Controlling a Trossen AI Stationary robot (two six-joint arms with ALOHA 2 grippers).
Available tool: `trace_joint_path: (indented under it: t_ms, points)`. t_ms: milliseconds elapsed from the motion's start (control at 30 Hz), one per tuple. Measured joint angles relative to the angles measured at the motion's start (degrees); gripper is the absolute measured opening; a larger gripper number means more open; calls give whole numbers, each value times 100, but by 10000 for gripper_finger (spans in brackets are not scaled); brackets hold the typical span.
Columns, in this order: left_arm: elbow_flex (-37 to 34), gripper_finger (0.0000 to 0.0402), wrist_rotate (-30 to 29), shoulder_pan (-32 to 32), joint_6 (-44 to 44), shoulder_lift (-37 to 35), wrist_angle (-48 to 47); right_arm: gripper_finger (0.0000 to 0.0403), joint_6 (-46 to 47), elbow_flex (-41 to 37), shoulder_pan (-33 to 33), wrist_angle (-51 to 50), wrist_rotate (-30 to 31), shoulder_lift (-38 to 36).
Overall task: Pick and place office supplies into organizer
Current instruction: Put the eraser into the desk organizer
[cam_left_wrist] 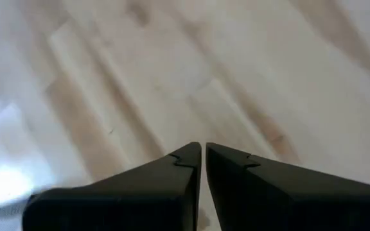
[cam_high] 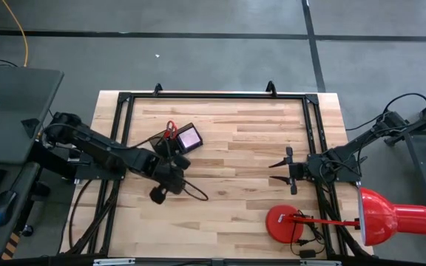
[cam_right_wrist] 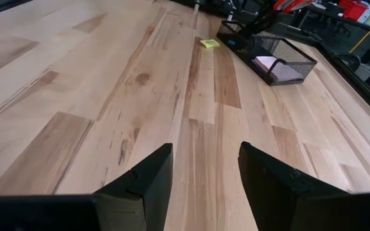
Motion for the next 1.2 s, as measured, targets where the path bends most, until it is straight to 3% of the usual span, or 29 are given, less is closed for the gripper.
trace_joint_path:
  t_ms: [133,300,467,633,767,900,1000,1200]
  points:
    - [-227,17,-459,20,-332,-48,51,169,0,0,0,-16,-68,-2]
    - [-1000,17,-678,5,40,-39,805,169,0,-2,0,-90,-134,-4]
    - [-1431,17,-954,-38,781,-125,942,169,0,-2,0,-110,-138,-4]
    - [-1442,17,-821,-109,-744,-125,1017,169,2,0,0,-113,-147,-4]
    - [-1443,17,-587,-103,-768,-125,1021,169,0,0,0,-113,-148,-4]
    - [-1443,19,-1065,19,-605,-123,1004,169,0,-1,0,-113,-154,-4]
    - [-1443,34,-1390,141,-551,-123,855,169,0,-1,0,-113,-156,-4]
    - [-1443,94,-1405,39,-685,-116,593,169,1,-1,-1,-113,-175,-4]
